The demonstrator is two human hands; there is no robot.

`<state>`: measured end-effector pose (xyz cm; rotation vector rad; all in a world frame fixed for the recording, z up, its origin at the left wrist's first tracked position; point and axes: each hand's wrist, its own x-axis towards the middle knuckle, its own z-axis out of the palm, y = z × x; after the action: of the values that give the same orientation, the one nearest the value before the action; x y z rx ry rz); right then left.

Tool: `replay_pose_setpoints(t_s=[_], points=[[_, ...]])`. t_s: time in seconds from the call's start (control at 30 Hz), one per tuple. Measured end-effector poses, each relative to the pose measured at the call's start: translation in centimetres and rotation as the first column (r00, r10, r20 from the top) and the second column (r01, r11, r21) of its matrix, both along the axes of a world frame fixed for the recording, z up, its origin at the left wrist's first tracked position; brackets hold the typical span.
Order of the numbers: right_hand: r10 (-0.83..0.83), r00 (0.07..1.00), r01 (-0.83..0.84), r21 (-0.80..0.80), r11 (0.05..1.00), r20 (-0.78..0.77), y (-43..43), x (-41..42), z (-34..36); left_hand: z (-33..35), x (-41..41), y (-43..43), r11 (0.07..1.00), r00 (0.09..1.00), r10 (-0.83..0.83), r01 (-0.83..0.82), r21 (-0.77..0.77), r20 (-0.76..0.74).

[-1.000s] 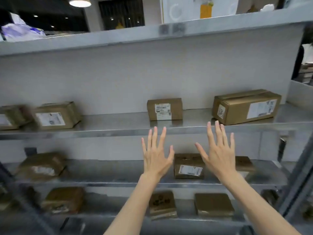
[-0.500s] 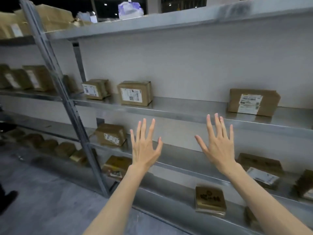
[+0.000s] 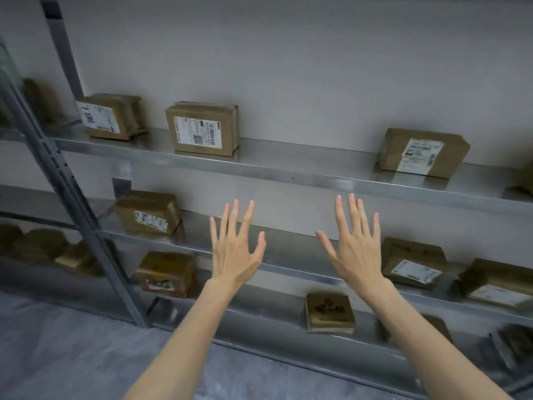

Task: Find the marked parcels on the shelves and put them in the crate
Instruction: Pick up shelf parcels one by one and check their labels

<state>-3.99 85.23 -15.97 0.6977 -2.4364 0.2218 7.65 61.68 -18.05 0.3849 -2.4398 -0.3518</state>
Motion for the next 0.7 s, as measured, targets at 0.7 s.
replay_pose_setpoints(t_s=[0.7], points=[[0.021,0.993,-0.029,-0.065,0.997,-0.12,11.9,-11.4,-13.3,-13.2,-14.5,12.5,0.998,0.986,-0.05,0.042,-0.049,-0.156]])
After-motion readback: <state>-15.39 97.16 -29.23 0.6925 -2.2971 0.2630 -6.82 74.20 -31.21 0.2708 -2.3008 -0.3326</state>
